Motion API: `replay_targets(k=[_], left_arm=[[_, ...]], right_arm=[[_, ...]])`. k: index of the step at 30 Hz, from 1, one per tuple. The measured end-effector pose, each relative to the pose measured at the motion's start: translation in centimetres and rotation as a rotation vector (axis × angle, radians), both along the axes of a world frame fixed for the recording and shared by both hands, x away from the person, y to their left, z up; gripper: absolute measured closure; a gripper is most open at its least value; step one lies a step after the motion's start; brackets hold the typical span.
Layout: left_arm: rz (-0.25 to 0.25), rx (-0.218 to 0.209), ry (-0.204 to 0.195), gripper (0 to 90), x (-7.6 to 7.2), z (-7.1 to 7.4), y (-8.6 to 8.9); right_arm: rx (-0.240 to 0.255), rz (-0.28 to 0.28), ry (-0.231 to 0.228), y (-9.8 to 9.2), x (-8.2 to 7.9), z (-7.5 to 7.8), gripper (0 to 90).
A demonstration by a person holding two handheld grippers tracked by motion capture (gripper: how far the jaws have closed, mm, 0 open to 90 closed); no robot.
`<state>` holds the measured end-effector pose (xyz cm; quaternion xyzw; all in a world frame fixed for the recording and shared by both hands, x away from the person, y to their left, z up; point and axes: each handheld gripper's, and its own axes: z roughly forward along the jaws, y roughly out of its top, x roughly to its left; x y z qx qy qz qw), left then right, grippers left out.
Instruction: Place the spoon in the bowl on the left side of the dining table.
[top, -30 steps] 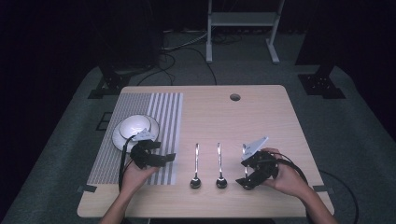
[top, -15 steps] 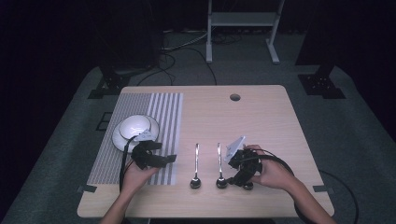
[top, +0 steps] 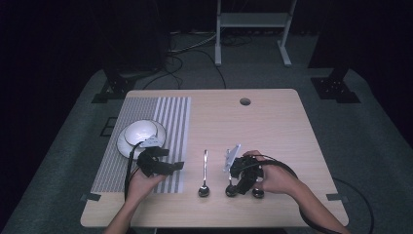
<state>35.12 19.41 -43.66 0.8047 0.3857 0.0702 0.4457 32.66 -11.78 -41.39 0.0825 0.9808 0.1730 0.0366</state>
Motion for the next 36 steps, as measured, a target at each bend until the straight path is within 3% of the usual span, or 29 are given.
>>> replay_targets(k=[25,36], left_arm=[[-0.017,0.002,0.017,9.1,0.1,-0.1,-0.5],[-0.024,-0.005,0.017,9.1,-0.1,0.0,-0.6]], right_arm=[[-0.119,0.116,-0.035,2.2,-0.7,-1.1,50.1],[-0.120,0.122,-0.039,2.3,-1.2,-2.0,51.5]])
